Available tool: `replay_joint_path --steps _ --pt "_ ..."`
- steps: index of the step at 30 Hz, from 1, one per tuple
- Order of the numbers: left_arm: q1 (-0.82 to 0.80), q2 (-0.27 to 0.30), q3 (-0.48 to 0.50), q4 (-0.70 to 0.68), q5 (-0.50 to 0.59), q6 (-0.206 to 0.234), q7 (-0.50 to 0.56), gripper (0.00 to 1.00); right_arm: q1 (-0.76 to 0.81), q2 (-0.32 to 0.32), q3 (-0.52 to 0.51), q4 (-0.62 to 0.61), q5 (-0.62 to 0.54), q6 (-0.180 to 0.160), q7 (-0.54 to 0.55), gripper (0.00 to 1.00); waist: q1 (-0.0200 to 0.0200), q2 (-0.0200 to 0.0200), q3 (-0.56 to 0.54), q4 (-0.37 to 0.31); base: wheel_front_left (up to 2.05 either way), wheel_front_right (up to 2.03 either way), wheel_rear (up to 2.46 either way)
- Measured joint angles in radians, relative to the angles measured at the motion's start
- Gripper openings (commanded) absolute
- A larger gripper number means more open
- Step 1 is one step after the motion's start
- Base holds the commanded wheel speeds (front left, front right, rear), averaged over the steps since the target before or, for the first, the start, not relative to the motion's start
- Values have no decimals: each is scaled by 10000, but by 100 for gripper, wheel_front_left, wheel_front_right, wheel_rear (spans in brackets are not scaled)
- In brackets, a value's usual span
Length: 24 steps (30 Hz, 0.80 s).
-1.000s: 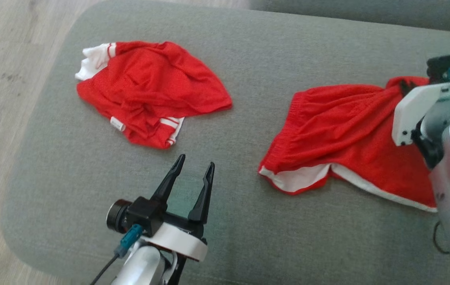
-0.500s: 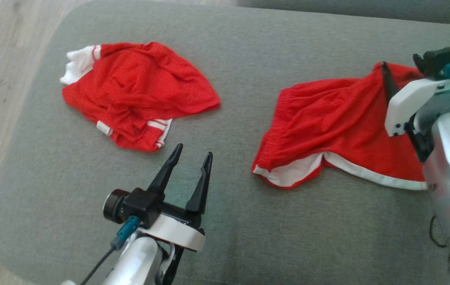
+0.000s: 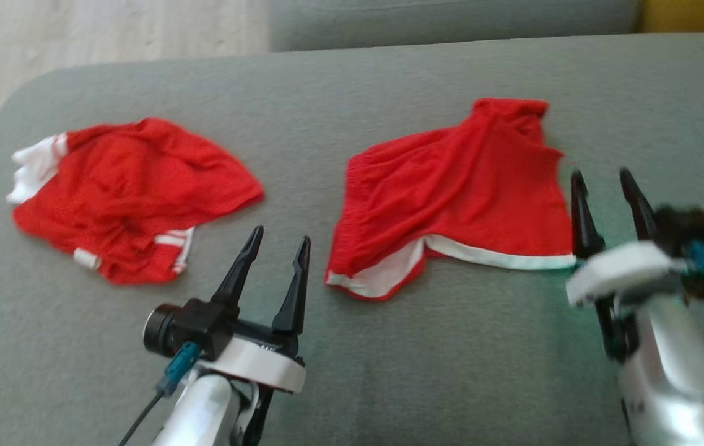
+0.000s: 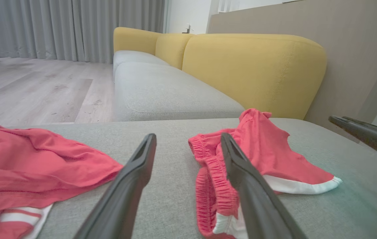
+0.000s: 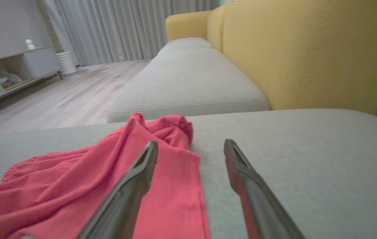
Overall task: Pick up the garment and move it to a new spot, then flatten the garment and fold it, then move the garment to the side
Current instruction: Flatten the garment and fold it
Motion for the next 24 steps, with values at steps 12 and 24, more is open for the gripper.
replay_joint_path --steps 12,24 --pt "358 2 171 148 178 -104 0 100 2889 418 169 -2429 690 0 -127 100 0 0 2 -879 0 0 0" --pt "-340 226 -771 1448 443 -506 539 100 2860 420 230 -2940 773 0 -180 100 1 0 557 -1049 0 0 0"
